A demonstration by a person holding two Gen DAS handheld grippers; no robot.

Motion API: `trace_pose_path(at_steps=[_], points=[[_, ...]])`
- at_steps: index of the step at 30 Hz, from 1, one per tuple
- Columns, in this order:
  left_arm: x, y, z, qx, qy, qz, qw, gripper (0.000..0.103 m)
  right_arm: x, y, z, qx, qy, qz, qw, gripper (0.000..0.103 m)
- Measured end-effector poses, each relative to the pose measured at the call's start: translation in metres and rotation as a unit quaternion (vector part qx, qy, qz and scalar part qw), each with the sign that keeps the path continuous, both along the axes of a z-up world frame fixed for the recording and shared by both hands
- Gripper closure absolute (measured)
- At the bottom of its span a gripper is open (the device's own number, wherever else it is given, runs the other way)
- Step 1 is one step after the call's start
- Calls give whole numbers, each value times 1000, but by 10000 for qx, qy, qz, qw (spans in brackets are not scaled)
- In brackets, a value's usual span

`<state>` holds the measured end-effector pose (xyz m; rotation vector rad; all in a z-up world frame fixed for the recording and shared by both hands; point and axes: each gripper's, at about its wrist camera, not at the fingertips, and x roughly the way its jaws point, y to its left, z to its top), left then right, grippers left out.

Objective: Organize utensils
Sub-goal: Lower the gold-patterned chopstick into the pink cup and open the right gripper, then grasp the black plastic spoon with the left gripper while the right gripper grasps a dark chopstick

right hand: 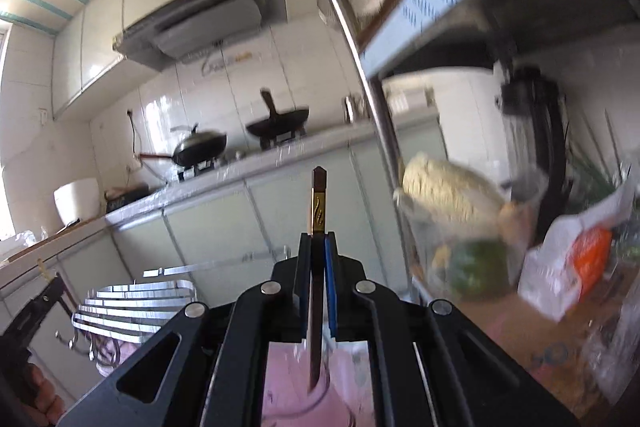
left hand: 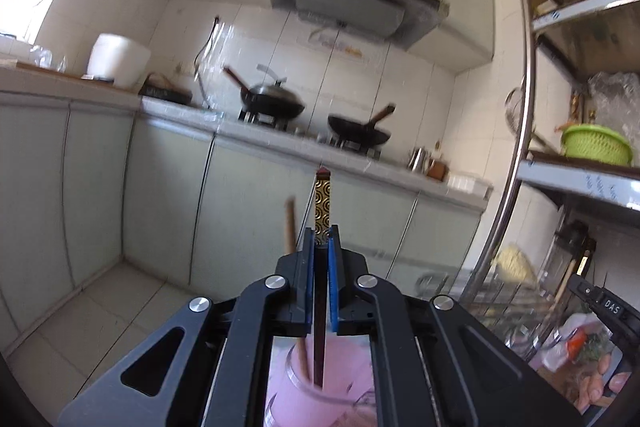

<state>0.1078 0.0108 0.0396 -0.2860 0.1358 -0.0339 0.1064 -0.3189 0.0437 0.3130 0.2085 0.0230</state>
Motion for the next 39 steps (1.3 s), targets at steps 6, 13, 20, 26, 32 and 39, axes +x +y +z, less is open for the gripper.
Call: trace_pose_path(at_steps=[6,13,20,26,32,39], points=[[1,15,-1,-248,279,-81,9993,98,-6,4,-2,-106,150,9,9998,97],[8,39,13,-828,748,-394,9930,67,-2,4,5,-57,542,328,9980,73],[-15,53,27,-861,769,-322,9928,63,-26,0,16,-113,547,316,9979,62],[-41,36,25,-436,1130,-494,9914,63,-58,-1,12,-128,826,400,9957,62],[-67,4,1,75,1698,-898,9813,62,-71,11,-26,-239,1832,805,9795,63],[-68,-22,-54,37,3017,-1428,9427,63,-80,28,-76,85,2743,1258,9533,72]])
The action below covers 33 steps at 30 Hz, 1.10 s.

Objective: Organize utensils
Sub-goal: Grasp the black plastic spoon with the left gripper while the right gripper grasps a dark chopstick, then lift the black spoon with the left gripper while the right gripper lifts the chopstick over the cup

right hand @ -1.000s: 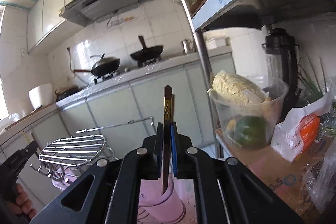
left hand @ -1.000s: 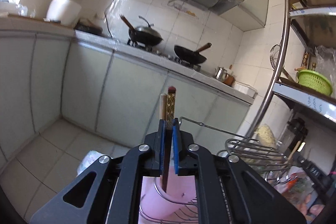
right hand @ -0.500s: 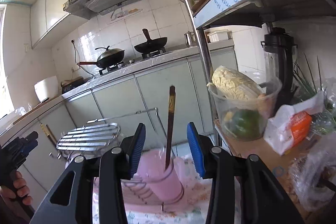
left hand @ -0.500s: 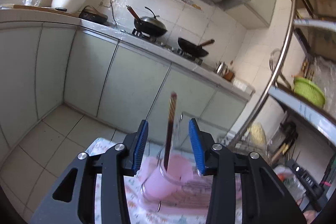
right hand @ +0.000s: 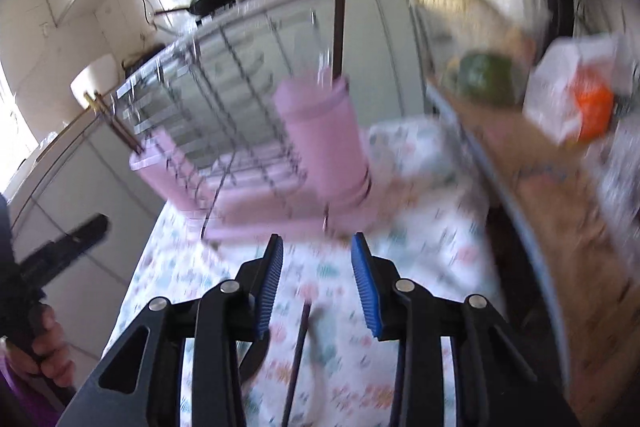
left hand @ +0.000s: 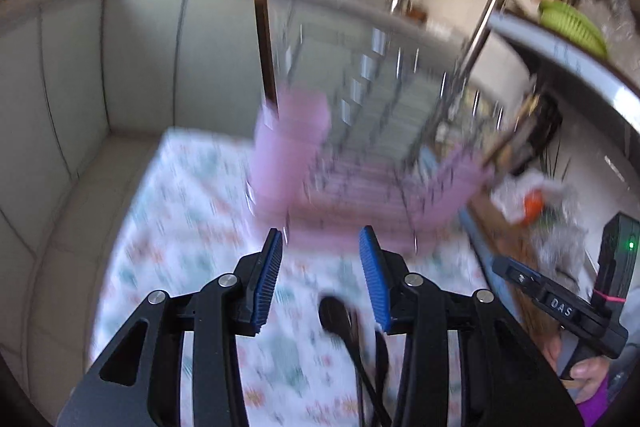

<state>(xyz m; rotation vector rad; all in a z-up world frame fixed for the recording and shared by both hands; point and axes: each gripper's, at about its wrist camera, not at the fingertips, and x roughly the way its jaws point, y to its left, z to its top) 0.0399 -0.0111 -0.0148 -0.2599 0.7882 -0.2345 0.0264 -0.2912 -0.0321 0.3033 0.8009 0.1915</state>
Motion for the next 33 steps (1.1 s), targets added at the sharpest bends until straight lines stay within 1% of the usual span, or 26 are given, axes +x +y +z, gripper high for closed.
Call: trace_pose_path(at_steps=[2,3,4,5,7,13,15,16,18,20,21,24,29,33], points=[[5,-8,-21,-130,591,-229,9979,63,0,4,-10,110,274,125,9995,75],[9,-12,-29,-148,849,-323,9958,63,0,6,-17,184,453,191,9986,78],[11,-17,-40,-172,1140,-379,9926,63,1,7,-23,228,602,223,9977,85],[13,-20,-48,-209,1314,-421,9902,63,1,9,-26,257,714,264,9968,88],[18,-29,-66,-222,1724,-524,9834,63,4,13,-38,384,1041,383,9931,89],[32,-43,-100,-168,2424,-558,9684,63,7,16,-59,567,1499,518,9857,89],[34,-48,-105,-126,2500,-569,9665,73,9,18,-63,581,1558,501,9848,89],[36,-51,-108,-124,2525,-575,9658,75,9,17,-65,597,1580,492,9844,89],[39,-55,-111,-116,2540,-602,9653,84,11,16,-67,628,1622,481,9836,89],[41,-58,-113,-158,2547,-614,9649,86,13,13,-68,671,1662,473,9827,89],[43,-60,-113,-176,2537,-622,9651,89,14,11,-69,690,1679,465,9823,89],[45,-59,-112,-172,2430,-567,9682,94,17,10,-71,740,1719,477,9812,89],[42,-46,-104,-385,2307,-511,9709,95,27,13,-80,899,1929,531,9756,90],[38,-34,-95,-484,2150,-474,9743,95,39,23,-86,666,2100,551,9739,90]])
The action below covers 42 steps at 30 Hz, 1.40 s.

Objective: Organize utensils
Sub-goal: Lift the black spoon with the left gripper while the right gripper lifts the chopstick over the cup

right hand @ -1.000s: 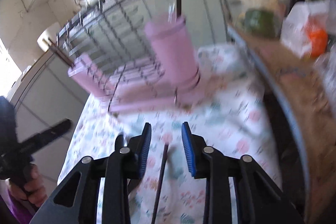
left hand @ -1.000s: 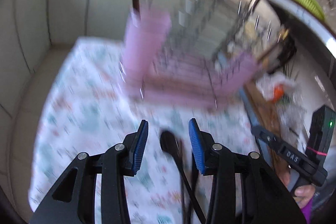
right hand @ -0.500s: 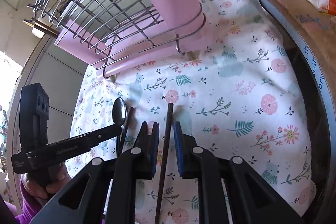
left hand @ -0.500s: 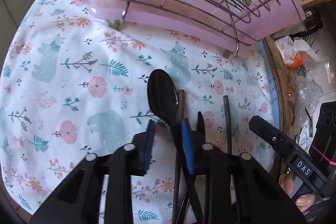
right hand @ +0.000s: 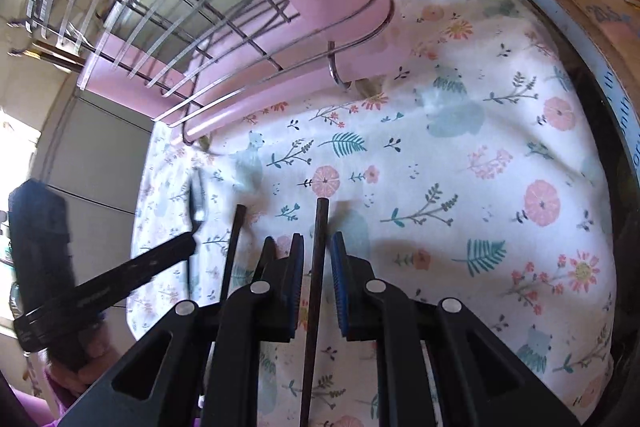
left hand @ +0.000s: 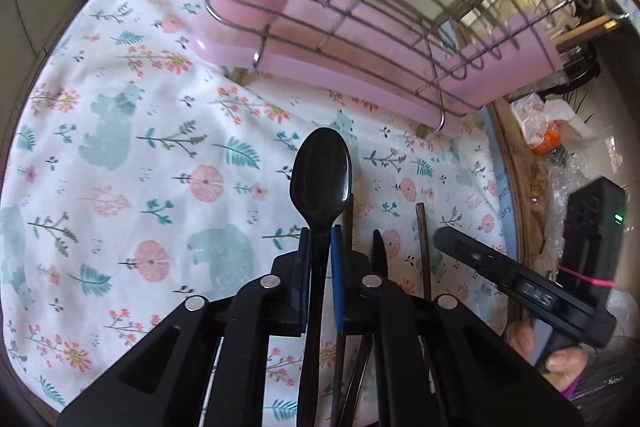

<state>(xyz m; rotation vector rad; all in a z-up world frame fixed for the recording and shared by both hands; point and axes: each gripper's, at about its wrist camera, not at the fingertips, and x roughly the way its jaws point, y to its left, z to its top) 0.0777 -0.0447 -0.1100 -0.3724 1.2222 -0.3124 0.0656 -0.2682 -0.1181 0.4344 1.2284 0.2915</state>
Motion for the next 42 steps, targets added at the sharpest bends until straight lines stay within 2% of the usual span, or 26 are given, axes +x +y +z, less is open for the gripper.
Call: trace_pose_path(at_steps=[5,7,12,15,19,22,24,28,32,35,37,40,42], points=[[-4,11,10,-152,-183,13,9997,95,10,15,-6,-398,136,100,9991,90],[-8,18,14,-170,-252,16,9995,95,10,18,-6,-532,144,146,9984,96],[-12,32,24,-202,-426,29,9989,95,6,18,-7,-476,26,79,9988,97],[-16,40,33,-273,-578,44,9979,95,-2,18,1,-394,-217,31,9990,97],[-25,57,58,-379,-1052,111,9937,95,-14,9,35,-199,-1050,-49,9943,97],[-28,65,81,-402,-1560,213,9867,95,-24,-4,70,44,-1875,-228,9820,97],[-29,70,96,-420,-1861,286,9812,95,-28,-12,93,17,-2347,-362,9714,97],[-28,70,133,-462,-2603,479,9632,95,-34,-28,143,15,-3376,-701,9387,97],[-20,68,174,-355,-3489,682,9340,95,-34,-40,182,-103,-4275,-1070,8976,97],[-9,67,196,-312,-4025,841,9110,95,-26,-43,200,-197,-4709,-1242,8732,97],[2,66,205,-244,-4394,1019,8922,95,-20,-44,208,-253,-4894,-1326,8616,97],[16,63,212,-171,-4784,1274,8687,95,-9,-45,215,-289,-5167,-1526,8420,97],[24,59,213,-97,-4975,1370,8565,95,-4,-48,218,-296,-5303,-1663,8308,97]])
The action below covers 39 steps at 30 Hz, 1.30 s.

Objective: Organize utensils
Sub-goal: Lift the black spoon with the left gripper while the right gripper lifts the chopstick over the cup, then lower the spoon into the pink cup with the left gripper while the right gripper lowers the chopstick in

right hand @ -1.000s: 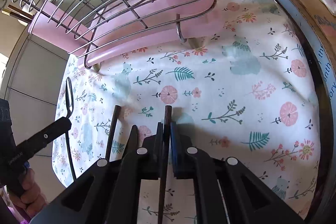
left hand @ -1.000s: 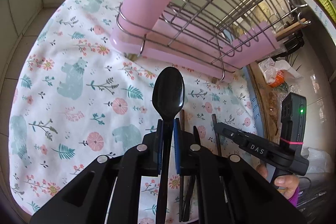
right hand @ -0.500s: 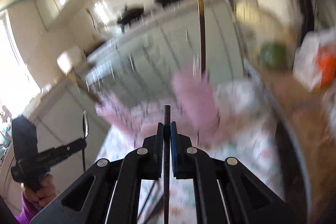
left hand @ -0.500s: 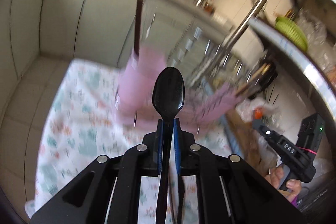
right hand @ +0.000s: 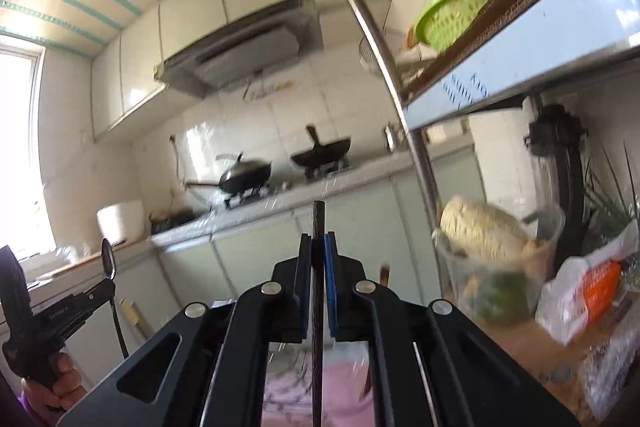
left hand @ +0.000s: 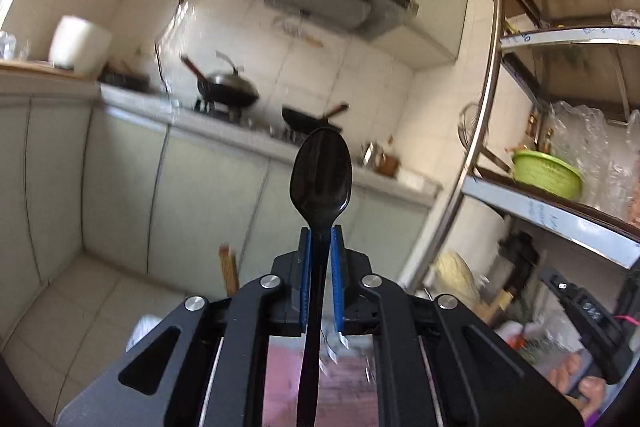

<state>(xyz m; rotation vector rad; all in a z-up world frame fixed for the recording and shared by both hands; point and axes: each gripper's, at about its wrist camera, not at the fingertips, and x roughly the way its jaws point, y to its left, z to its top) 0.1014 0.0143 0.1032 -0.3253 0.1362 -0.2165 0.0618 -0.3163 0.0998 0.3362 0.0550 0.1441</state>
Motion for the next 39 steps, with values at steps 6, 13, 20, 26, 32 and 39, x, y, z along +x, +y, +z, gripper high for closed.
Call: trace_pose_path(at_steps=[6,13,20,26,32,39], points=[[16,-21,-8,468,-730,530,9948,95,15,-6,-4,54,-419,-384,9984,97],[27,-36,-34,843,-918,658,9900,95,39,-5,-21,72,-423,-478,9979,97],[9,-32,-63,682,-693,678,9930,95,40,-2,-45,87,-225,-538,9983,97],[-8,-17,-84,387,-304,805,9955,94,20,-2,-63,158,-16,-521,9985,97],[-11,3,-94,24,115,838,9964,94,8,-2,-74,337,217,-593,9974,97],[19,17,-88,-113,615,564,9964,94,40,-10,-66,413,983,-340,9937,97]])
